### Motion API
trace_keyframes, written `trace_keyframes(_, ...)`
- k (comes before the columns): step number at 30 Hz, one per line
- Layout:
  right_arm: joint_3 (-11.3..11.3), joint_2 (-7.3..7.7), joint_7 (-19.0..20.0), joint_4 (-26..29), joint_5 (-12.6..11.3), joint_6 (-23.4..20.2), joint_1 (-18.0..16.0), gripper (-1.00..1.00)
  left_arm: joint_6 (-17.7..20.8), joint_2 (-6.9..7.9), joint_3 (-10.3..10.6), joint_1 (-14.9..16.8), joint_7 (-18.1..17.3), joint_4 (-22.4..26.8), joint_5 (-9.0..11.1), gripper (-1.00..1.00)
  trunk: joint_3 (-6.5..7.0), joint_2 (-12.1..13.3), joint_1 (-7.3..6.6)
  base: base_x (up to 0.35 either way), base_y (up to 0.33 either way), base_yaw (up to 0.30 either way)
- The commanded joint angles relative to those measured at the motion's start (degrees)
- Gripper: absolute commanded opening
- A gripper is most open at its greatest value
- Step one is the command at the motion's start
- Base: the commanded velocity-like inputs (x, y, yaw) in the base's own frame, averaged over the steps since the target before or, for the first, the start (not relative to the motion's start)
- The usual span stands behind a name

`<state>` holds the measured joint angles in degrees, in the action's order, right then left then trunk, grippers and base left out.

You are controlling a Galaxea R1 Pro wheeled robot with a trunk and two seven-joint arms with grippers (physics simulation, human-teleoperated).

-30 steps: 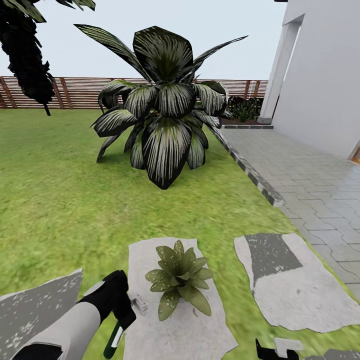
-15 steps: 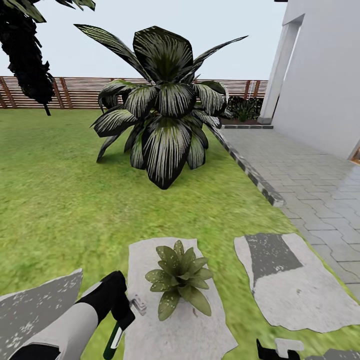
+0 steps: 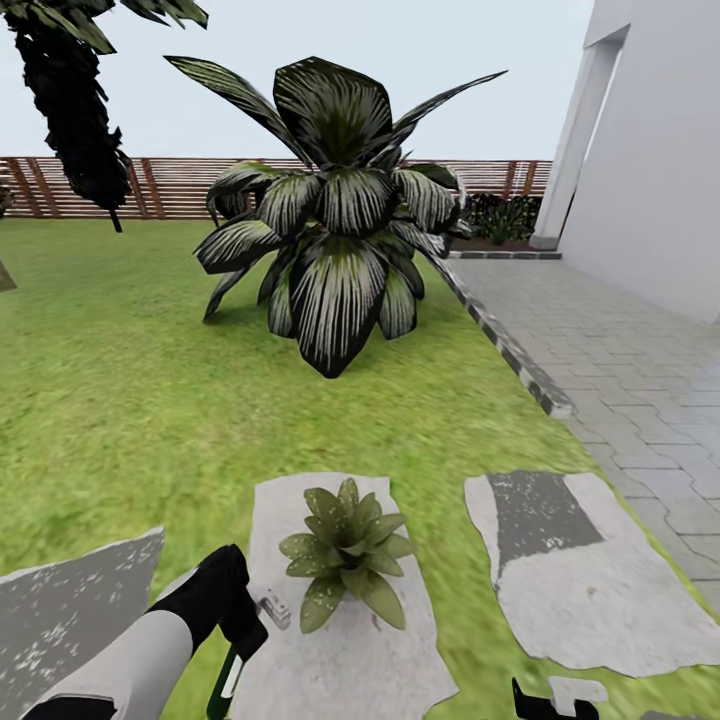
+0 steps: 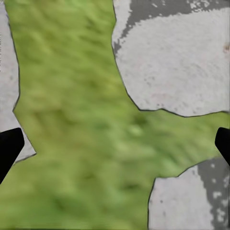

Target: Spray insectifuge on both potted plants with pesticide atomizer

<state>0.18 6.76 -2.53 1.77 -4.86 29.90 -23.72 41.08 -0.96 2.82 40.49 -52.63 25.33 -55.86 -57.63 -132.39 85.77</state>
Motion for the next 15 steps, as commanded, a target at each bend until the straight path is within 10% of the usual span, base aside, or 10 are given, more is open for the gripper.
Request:
trace_keyframes(1, 0.1, -0.01, 0.2, 0.0, -0.5, 0.2, 0.0, 1.0, 0.3, -0.03, 0.1, 0.0, -0.4, 0.1, -0.4, -1.0, -0.05, 0.0, -0.03, -0.177, -0.238, 0.273)
trace_keyframes(15, 0.1, -0.02, 0.2, -0.1, -0.5, 0.2, 0.0, 1.0, 0.2, -0.24, 0.0, 0.0, -0.4, 0.2, -0.4, -1.0, -0.05, 0.0, -0.03, 0.049, -0.264, 0.245)
